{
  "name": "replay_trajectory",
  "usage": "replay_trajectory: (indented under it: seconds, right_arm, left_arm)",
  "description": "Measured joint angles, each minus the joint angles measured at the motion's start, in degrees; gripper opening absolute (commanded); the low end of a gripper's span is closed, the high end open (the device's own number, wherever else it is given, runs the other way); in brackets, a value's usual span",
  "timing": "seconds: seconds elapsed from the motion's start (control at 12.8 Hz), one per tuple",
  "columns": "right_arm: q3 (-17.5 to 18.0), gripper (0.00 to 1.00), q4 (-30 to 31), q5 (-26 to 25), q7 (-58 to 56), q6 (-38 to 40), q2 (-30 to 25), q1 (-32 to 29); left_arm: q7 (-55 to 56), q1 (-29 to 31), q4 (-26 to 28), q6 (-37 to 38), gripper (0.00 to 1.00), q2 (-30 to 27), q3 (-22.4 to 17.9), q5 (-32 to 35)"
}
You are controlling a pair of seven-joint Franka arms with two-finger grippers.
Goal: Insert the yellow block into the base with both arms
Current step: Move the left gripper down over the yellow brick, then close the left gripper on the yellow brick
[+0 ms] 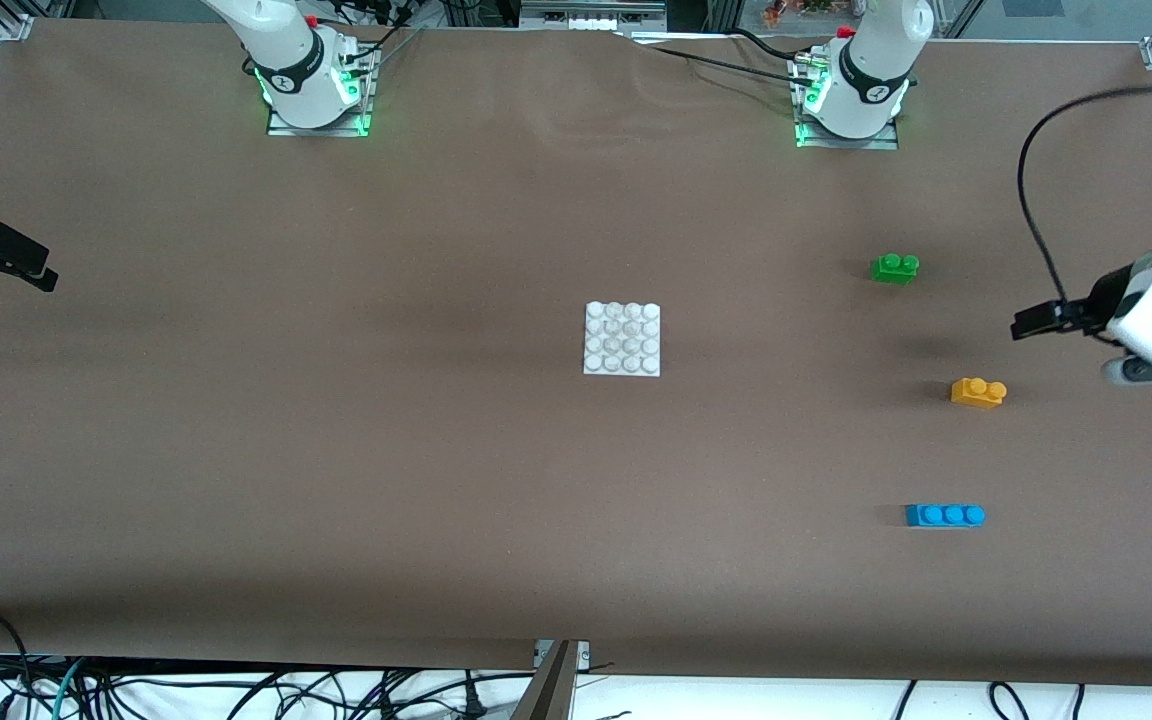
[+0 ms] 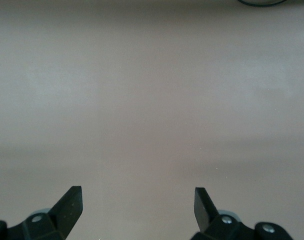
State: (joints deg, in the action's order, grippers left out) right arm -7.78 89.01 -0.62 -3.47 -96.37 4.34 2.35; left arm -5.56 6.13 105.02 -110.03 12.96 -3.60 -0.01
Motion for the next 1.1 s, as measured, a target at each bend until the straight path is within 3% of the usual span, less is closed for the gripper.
replay_trajectory:
  seconds: [0.47,1.1]
  right_arm:
    - [0.03,0.99,-0.01,0.00,0.00,-0.03,0.36,0.01]
    - [0.03,0.99,-0.04,0.00,0.00,-0.04,0.40,0.01]
  left_arm:
    - [-9.19,0.13,5.23,-14.92,1.00,9.56,-2.25,0.01]
    - [-11.30,0.29,5.36,-22.74,1.00,16.23,-3.17,0.01]
